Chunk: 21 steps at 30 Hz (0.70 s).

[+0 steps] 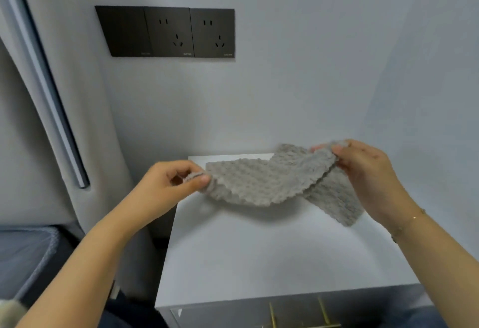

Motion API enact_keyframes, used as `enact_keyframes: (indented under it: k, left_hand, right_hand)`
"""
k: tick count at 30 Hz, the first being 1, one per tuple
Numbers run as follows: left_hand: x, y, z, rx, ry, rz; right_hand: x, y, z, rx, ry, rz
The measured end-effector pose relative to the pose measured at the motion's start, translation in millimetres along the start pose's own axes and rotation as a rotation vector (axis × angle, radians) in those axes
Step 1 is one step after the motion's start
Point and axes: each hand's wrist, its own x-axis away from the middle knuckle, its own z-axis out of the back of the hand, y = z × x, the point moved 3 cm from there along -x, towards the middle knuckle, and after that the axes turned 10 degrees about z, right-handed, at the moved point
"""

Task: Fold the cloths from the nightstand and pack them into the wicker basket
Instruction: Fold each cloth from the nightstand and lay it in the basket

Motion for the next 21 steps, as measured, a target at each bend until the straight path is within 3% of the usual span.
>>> enact_keyframes:
  k: [7,12,16,21]
  left_hand:
    - [32.4,-14.6,-12.8,0.002,-0.374,0.148]
    - [49.5,-18.6,-18.2,-0.022,-0.558,0.188]
    - [51.6,-23.1,-21.1,0.052,-0.552,0.237]
    - [36.9,-38.2,-20.9,0.145,-0.224,0.338]
  right_hand:
    - [33.3,19.4,19.1,0.12,-0.506,-0.338]
    - [51.3,15.5,25.4,0.22,-0.819,-0.504]
    - [50.8,20.7,26.1,0.195,-0.75,-0.506]
    - [38.9,38.1,27.0,0.191,-0.437,-0.46]
